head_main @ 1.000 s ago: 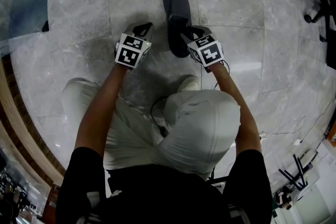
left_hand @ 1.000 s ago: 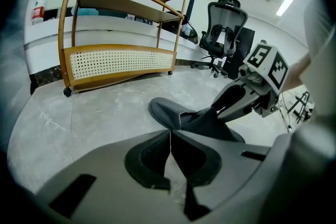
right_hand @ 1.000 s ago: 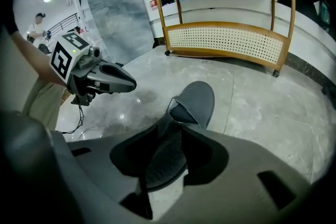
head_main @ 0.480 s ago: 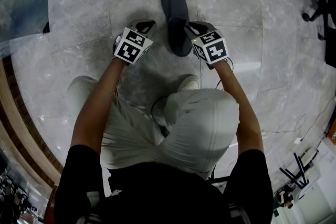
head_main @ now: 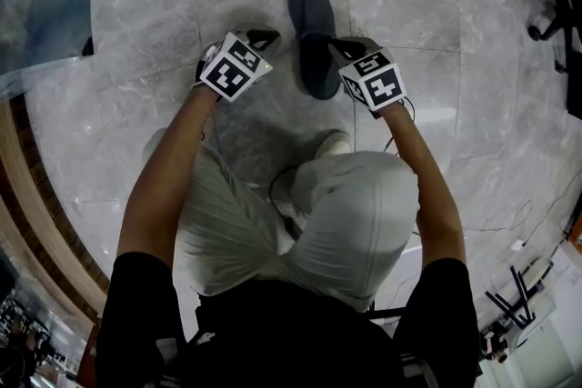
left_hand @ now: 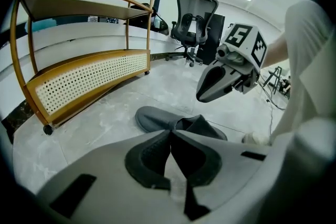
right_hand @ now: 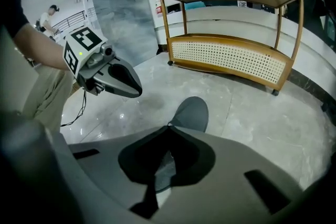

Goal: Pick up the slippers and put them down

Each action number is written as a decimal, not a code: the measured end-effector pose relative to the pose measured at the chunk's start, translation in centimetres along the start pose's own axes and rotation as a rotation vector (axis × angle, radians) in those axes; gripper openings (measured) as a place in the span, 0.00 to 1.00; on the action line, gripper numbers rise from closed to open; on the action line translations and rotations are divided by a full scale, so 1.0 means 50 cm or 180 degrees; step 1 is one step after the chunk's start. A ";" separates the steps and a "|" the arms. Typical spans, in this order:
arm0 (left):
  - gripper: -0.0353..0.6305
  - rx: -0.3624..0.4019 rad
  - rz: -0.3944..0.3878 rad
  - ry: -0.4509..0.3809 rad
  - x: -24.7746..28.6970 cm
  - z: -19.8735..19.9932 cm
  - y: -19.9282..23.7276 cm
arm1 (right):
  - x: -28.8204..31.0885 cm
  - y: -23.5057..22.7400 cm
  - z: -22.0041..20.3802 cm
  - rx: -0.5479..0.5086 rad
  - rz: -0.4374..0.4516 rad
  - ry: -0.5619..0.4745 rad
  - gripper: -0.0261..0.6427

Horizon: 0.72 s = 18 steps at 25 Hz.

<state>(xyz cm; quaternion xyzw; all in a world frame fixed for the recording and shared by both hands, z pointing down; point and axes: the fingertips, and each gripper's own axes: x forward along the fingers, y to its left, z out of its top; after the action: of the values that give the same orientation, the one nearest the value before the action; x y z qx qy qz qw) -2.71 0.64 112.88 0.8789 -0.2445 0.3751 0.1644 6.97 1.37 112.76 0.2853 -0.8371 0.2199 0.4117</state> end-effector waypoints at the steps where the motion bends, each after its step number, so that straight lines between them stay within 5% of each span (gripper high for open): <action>1: 0.06 0.0017 -0.0012 0.0016 0.000 0.007 0.001 | -0.001 0.002 0.004 -0.0025 0.0011 0.0014 0.04; 4: 0.06 0.0139 -0.0154 0.0017 0.003 0.041 -0.013 | -0.009 0.004 0.015 -0.0045 0.0064 0.0040 0.04; 7: 0.06 -0.0104 -0.0257 -0.0123 -0.007 0.081 -0.012 | -0.024 -0.002 0.025 -0.0074 0.0085 0.0064 0.04; 10: 0.06 -0.0283 -0.0213 -0.0253 -0.023 0.122 -0.006 | -0.047 -0.016 0.029 -0.0166 0.0077 0.0109 0.04; 18: 0.06 -0.0214 -0.0148 -0.0243 -0.077 0.190 -0.030 | -0.125 -0.020 0.096 -0.0132 0.0147 0.0134 0.04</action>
<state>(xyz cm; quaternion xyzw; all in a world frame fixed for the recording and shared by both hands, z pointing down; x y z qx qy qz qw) 1.32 -1.41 103.54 0.8920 -0.2426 0.3289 0.1930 8.05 -0.41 105.09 0.2526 -0.8390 0.2178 0.4299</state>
